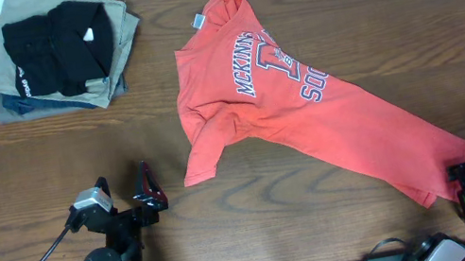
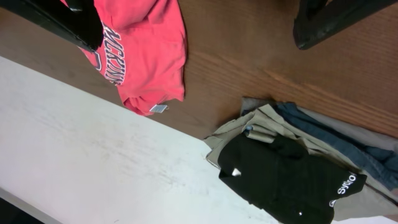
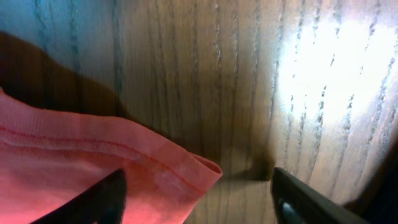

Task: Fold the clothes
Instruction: 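Grasp the bottom-right hem corner with the right gripper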

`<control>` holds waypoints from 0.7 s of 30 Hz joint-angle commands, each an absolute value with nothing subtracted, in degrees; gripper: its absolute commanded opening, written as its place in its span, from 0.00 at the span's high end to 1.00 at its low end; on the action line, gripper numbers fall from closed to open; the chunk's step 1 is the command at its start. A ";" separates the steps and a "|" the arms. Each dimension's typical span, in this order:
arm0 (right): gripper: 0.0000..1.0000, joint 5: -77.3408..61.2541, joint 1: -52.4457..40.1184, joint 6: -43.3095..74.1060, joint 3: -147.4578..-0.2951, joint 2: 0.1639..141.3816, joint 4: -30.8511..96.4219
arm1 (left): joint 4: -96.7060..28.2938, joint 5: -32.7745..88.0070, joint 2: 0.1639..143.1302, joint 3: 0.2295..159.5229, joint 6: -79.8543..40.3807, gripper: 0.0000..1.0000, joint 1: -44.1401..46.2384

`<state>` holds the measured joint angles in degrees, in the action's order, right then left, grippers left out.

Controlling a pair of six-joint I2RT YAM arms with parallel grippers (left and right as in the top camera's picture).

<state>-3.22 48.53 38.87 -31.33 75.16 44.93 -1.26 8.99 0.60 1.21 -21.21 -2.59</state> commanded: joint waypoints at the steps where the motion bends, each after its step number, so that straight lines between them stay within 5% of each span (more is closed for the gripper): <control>1: 0.39 -3.01 49.32 38.89 -30.96 75.18 44.47 | -3.16 9.82 0.27 0.23 -21.30 0.02 -2.83; 13: 0.41 -3.01 49.32 38.74 -27.49 75.20 40.91 | -3.14 9.82 0.27 0.23 -21.30 0.02 -2.83; 17: 0.58 -3.18 49.32 38.48 -26.35 75.20 39.57 | -3.14 9.82 0.27 0.23 -21.30 0.02 -2.83; 21: 0.64 -3.25 49.32 38.46 -26.39 75.18 39.46 | -3.14 9.82 0.27 0.23 -21.30 0.02 -2.83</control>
<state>-1.52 48.53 38.70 -28.97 73.63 40.77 -1.26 8.99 0.60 1.21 -21.21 -2.59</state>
